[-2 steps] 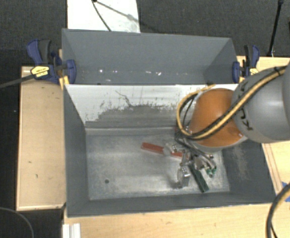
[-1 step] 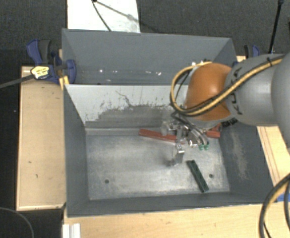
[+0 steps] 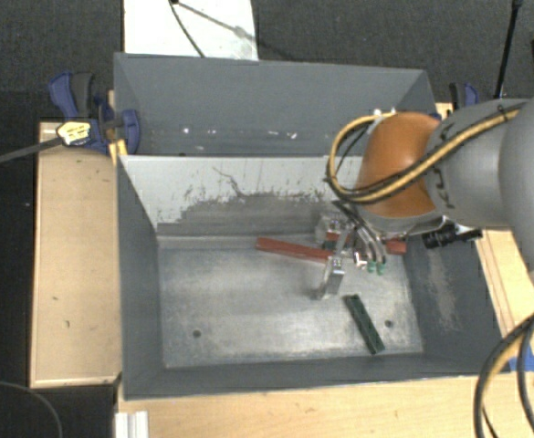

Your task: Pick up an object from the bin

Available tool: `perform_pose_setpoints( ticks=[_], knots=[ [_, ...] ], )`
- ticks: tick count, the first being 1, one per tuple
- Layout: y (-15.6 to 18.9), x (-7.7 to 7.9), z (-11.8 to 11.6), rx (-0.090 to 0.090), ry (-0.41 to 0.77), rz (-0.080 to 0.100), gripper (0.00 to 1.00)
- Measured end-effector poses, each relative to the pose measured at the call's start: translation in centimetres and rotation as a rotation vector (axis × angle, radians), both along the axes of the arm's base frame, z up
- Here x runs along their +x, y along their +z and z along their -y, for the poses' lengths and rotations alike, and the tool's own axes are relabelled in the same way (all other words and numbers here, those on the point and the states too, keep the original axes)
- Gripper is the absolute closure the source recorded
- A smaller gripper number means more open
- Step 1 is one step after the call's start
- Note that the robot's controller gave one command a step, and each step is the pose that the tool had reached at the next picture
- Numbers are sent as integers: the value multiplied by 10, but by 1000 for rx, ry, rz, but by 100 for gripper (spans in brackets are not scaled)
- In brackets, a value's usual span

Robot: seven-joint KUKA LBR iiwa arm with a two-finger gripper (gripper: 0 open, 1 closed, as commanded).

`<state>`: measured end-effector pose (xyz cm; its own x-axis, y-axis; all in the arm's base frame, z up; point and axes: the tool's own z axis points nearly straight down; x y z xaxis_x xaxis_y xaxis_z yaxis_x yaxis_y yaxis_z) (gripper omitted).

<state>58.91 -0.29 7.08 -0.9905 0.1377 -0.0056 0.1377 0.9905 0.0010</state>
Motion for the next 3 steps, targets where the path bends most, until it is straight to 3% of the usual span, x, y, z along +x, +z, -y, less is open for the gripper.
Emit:
perform_pose_setpoints(
  ticks=[1,2,3],
  knots=[
    [0,0,0,0,4,0,100],
    [129,-13,20,-2,147,5,100],
    [188,-29,-25,-3,617,4,100]
  ],
)
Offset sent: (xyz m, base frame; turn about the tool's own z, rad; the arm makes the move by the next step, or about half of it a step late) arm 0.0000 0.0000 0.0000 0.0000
